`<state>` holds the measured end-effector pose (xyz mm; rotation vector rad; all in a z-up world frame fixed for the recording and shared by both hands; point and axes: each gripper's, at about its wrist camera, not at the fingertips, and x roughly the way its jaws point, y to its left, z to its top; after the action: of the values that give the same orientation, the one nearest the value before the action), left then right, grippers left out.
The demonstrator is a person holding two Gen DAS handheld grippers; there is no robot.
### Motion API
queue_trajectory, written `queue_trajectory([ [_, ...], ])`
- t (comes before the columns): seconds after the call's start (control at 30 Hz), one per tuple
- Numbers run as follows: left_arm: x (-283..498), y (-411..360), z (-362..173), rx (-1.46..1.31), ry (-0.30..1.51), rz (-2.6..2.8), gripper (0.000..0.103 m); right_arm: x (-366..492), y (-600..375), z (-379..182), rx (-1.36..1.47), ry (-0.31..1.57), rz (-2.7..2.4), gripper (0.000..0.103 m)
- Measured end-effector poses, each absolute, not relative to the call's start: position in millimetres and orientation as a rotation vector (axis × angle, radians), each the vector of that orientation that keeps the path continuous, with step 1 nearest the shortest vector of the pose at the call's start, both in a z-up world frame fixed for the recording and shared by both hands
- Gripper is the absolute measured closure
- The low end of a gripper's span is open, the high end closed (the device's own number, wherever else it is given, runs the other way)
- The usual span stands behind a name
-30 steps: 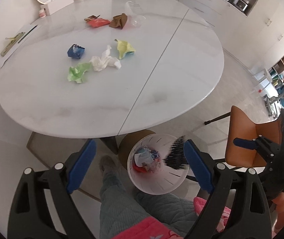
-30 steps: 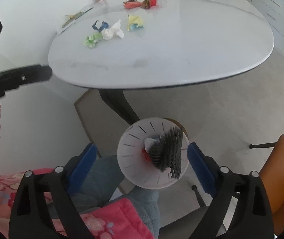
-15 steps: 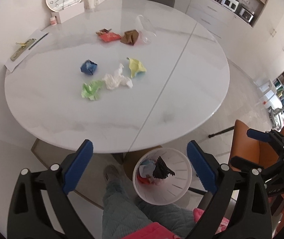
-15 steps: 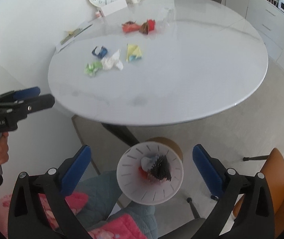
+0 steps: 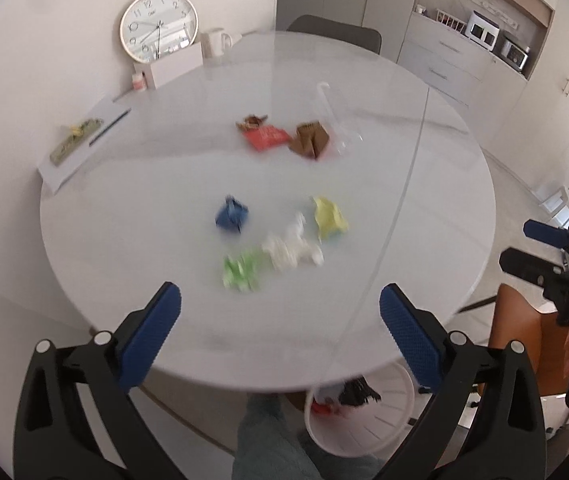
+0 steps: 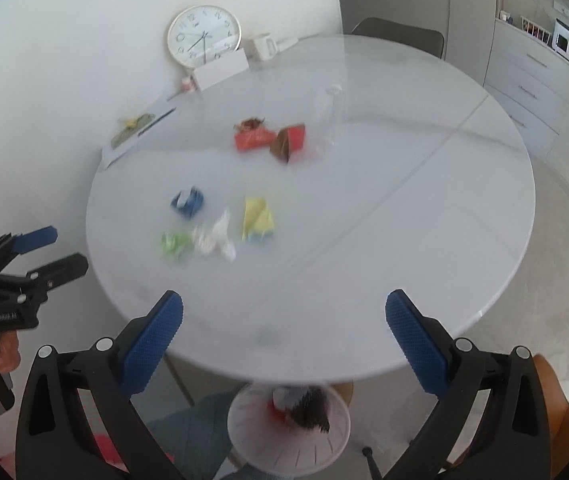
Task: Collect trash
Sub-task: 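Move both open tools back over the table toward the blue paper, then grasp the blue crumpled paper with the left tool while the right tool grasps the yellow paper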
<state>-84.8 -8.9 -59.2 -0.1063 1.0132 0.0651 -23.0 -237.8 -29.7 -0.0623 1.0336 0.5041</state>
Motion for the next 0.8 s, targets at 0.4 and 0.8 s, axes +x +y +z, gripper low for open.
queue_trajectory([
  [0.4,25,56,-107,-0.025,1.038,-0.090,0.008,78,-169,-69,-0.002,1.072,0.433,0.002],
  [0.8,76,72,-211,-0.003,1.231,-0.124,0.029,83,-127,-154,-0.095,1.229,0.439,0.002],
])
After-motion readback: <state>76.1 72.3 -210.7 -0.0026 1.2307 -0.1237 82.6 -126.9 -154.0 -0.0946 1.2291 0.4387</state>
